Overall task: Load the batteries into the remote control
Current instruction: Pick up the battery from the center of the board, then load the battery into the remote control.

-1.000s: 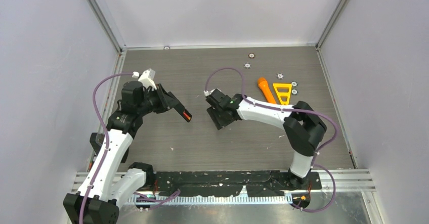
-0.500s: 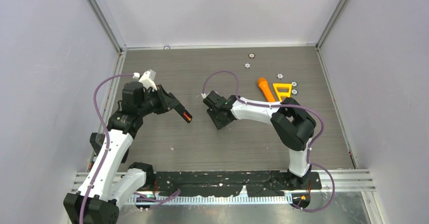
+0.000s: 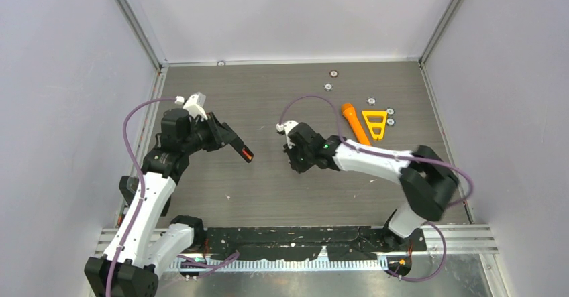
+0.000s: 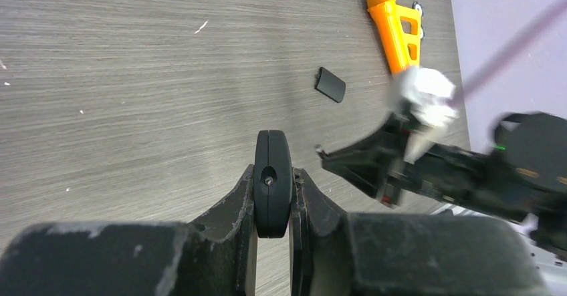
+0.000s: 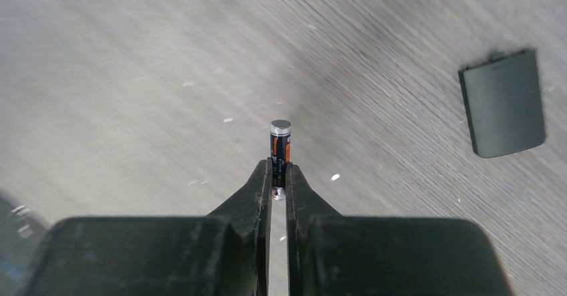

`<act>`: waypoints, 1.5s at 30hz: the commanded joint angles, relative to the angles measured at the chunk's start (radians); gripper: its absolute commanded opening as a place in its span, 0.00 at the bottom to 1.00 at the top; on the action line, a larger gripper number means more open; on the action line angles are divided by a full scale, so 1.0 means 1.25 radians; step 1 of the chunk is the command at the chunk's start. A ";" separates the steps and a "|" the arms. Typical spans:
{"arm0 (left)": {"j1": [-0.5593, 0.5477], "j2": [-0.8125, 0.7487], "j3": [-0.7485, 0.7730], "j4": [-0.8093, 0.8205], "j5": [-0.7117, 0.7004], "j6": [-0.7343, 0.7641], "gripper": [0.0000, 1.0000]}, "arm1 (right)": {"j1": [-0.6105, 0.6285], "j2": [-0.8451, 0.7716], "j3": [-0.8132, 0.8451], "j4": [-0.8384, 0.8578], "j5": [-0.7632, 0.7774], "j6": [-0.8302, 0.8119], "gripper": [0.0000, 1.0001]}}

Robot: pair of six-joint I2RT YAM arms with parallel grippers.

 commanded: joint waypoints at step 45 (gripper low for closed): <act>0.005 0.117 -0.096 0.481 0.490 -0.361 0.00 | 0.081 -0.308 0.324 -0.346 -0.063 -0.025 0.10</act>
